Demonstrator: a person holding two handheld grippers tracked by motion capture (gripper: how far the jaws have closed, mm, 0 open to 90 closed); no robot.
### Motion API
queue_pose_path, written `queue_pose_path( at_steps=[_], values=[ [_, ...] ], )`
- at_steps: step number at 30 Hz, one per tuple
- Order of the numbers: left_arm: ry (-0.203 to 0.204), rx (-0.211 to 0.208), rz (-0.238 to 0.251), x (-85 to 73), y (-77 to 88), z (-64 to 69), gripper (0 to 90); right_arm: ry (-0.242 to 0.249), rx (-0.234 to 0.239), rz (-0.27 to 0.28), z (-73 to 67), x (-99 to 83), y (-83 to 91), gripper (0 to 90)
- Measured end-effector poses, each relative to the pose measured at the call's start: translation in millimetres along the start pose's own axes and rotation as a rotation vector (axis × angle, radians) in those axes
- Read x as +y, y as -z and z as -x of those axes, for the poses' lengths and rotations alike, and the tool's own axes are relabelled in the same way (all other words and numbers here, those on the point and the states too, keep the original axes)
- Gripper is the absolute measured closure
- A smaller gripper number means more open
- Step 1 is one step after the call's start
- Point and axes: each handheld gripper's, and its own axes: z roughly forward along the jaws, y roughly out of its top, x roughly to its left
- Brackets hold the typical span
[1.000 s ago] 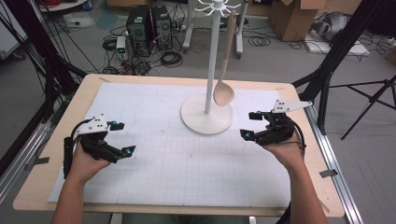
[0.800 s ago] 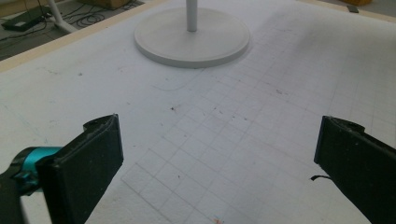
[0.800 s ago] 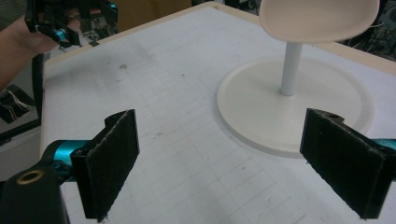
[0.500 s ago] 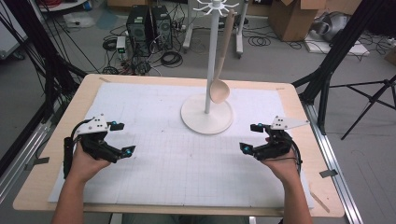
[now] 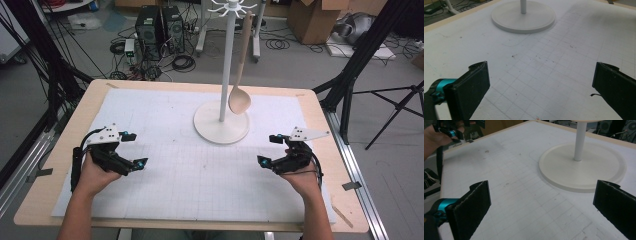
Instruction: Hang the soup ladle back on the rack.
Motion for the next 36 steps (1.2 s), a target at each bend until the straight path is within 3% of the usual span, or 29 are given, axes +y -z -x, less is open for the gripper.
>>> queue_pose_path(
  at_steps=[18, 36],
  values=[
    [-0.001, -0.001, -0.002, -0.6, -0.2, -0.1, 1.7, -0.006, -0.030, -0.032, 0.7, -0.5, -4.4, 0.1],
    [-0.002, 0.009, -0.010, -0.2, -0.9, 0.8, 1.7, -0.007, -0.023, -0.032, 0.9, -0.3, -2.7, 0.1]
  ],
)
